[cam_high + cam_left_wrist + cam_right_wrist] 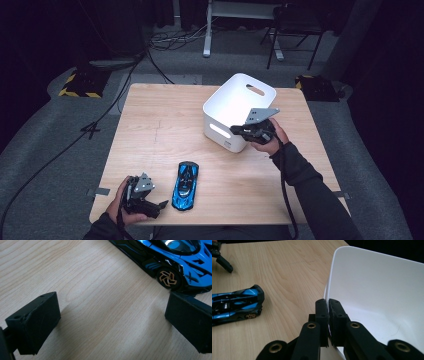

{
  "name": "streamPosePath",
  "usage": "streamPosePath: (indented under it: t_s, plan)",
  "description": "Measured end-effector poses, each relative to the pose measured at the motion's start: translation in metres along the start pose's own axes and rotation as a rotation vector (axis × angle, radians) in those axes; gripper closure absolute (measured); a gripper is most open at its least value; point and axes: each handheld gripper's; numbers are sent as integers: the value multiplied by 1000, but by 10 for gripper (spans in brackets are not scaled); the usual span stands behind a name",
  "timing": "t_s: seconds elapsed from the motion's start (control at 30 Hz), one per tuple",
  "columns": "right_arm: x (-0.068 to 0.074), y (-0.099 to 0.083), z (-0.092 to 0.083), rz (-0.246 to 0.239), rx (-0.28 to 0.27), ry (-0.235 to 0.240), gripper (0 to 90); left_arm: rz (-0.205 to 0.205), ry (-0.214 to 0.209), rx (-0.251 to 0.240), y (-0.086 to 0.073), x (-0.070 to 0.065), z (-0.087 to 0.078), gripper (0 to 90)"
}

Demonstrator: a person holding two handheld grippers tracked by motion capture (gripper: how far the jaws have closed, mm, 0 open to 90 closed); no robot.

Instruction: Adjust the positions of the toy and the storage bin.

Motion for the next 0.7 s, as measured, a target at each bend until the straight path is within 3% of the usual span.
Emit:
streamPosePath:
  t_s: [0.17,0.27,0.3,0.33,0.37,0.4,0.5,0.53,0.6,0.7]
  plan:
    - [12,8,8,24,-5,0,840,-1,1,1,0,0,0,4]
    - [20,16,9,34,-36,9,676,-2,5,-3,0,0,0,5]
    - [20,16,9,34,-36,9,676,-2,5,-3,0,0,0,6]
    - [17,17,5,54,-60,28,510,-5,0,-4,-1,-1,0,6]
    - [17,17,5,54,-60,28,510,-5,0,-4,-1,-1,0,6]
    - [10,15,0,34,-46,65,402,-5,-1,-4,-1,-1,0,6]
    - [0,10,-6,14,-28,75,343,0,7,-4,0,0,0,6]
    - [-12,4,-13,10,3,63,274,-3,6,-3,0,-1,0,6]
    - [-21,-1,-18,4,19,61,264,-4,7,-3,0,-1,0,6]
    - [-35,-9,-20,-16,64,14,216,3,10,-1,0,0,0,6]
Point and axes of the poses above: each handheld gripper's, and its own axes: z roughly forward along the jaws, y roughly out of its top, x roughly to its left, and after that the axes turned 8 degrees about -y, right-handed
